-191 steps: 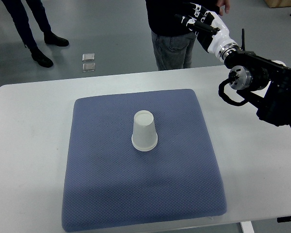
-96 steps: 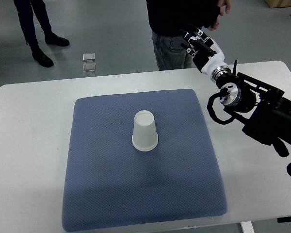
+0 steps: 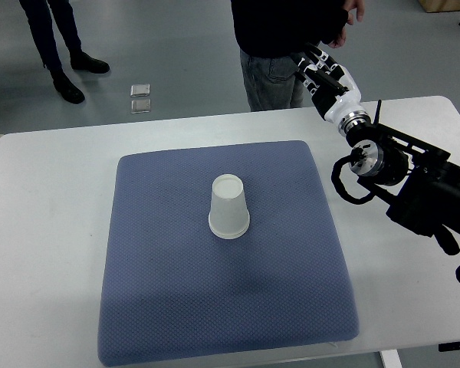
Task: Stack paper cups
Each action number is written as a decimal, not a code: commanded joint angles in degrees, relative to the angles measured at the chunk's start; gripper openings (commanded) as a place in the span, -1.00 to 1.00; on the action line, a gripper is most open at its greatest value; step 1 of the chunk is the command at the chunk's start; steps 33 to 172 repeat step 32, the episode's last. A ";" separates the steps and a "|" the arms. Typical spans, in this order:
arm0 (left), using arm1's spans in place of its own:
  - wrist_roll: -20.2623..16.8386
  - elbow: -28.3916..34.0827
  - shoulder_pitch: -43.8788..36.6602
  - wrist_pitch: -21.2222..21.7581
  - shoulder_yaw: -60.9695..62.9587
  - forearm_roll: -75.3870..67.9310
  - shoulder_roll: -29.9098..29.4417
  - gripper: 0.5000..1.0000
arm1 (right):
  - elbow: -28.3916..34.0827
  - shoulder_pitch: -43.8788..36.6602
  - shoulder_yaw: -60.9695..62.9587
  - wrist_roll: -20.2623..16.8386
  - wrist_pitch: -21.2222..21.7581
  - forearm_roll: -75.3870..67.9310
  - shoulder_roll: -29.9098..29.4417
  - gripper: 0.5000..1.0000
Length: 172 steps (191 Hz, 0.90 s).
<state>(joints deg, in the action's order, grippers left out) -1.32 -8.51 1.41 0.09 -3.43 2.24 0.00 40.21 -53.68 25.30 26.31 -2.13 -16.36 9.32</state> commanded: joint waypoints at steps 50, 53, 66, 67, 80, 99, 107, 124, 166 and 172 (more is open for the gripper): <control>0.00 -0.02 0.00 0.00 0.00 -0.05 0.00 1.00 | 0.04 1.30 0.10 0.50 -1.21 0.02 -0.44 0.65; 0.00 -0.02 0.00 0.00 0.00 -0.05 0.00 1.00 | 0.04 1.30 0.10 0.50 -1.21 0.02 -0.44 0.65; 0.00 -0.02 0.00 0.00 0.00 -0.05 0.00 1.00 | 0.04 1.30 0.10 0.50 -1.21 0.02 -0.44 0.65; 0.00 -0.02 0.00 0.00 0.00 -0.05 0.00 1.00 | 0.04 1.30 0.10 0.50 -1.21 0.02 -0.44 0.65; 0.00 -0.02 0.00 0.00 0.00 -0.05 0.00 1.00 | 0.04 1.30 0.10 0.50 -1.21 0.02 -0.44 0.65; 0.00 -0.02 0.00 0.00 0.00 -0.05 0.00 1.00 | 0.04 1.30 0.10 0.50 -1.21 0.02 -0.44 0.65; 0.00 -0.02 0.00 0.00 0.00 -0.05 0.00 1.00 | 0.04 1.30 0.10 0.50 -1.21 0.02 -0.44 0.65; 0.00 -0.02 0.00 0.00 0.00 -0.05 0.00 1.00 | 0.04 1.30 0.10 0.50 -1.21 0.02 -0.44 0.65; 0.00 -0.02 0.00 0.00 0.00 -0.05 0.00 1.00 | 0.04 1.30 0.10 0.50 -1.21 0.02 -0.44 0.65; 0.00 -0.02 0.00 0.00 0.00 -0.05 0.00 1.00 | 0.04 1.30 0.10 0.50 -1.21 0.02 -0.44 0.65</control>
